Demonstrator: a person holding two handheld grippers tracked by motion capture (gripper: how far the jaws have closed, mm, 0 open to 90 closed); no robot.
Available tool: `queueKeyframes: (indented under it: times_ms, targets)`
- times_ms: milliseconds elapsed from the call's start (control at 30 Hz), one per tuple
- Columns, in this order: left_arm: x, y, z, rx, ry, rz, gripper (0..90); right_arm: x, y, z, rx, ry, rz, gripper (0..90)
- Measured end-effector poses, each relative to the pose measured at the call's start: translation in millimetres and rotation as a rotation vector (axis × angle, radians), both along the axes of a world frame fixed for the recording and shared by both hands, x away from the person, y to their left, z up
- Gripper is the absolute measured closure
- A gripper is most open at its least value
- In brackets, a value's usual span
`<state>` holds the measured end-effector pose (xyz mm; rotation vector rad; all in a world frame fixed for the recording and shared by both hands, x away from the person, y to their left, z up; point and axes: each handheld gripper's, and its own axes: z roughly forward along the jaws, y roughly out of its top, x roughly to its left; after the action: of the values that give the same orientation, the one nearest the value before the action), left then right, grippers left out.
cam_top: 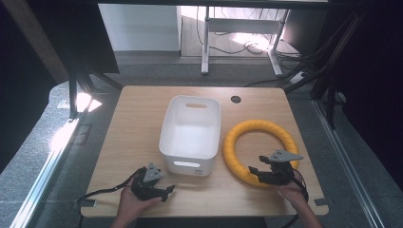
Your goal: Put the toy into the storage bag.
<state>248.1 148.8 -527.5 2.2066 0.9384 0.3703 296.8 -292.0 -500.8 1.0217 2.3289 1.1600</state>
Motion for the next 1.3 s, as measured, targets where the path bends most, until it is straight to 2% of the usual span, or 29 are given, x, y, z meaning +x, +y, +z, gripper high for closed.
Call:
queueKeyframes:
  times_ms: [100,267,367,433,533,633,767,967,1100,1300]
  targets:
    - [0.4,-0.2,-0.3,-0.001,0.002,-0.002,19.7,-0.3,-0.9,-0.8,-0.004,0.006,0.008,33.9]
    - [0.1,0.7,1.2,-0.005,-0.004,-0.004,19.7,-1.5,-6.1,0.6,0.017,0.031,0.019,34.5]
    - [-0.9,1.3,2.4,-0.011,-0.006,-0.005,19.7,-1.7,-5.7,1.0,0.021,0.033,0.033,35.8]
    - [-1.0,1.4,2.9,-0.020,-0.005,-0.005,19.7,-2.1,-5.2,1.8,0.035,0.027,0.046,40.1]
    - [-1.8,0.1,0.2,-0.005,-0.002,-0.009,19.7,-1.4,-5.9,3.0,0.055,0.024,0.048,38.2]
    - [-3.6,-1.1,-1.6,0.008,0.003,-0.011,19.7,1.5,-4.3,3.8,0.051,0.021,0.060,36.2]
    - [-4.2,-0.3,0.8,-0.004,-0.001,-0.001,19.7,1.8,-0.2,3.3,0.034,0.018,0.069,35.1]
    - [-1.2,-0.4,1.0,-0.010,0.001,-0.001,19.7,-8.0,2.5,8.7,-0.019,0.017,0.120,35.8]
    - [0.7,0.0,1.8,-0.018,0.001,0.002,19.7,-7.1,2.6,13.2,-0.026,0.032,0.147,37.2]
    - [3.9,1.8,4.2,-0.026,-0.004,0.010,19.8,-5.2,-1.0,24.7,-0.026,0.030,0.153,36.7]
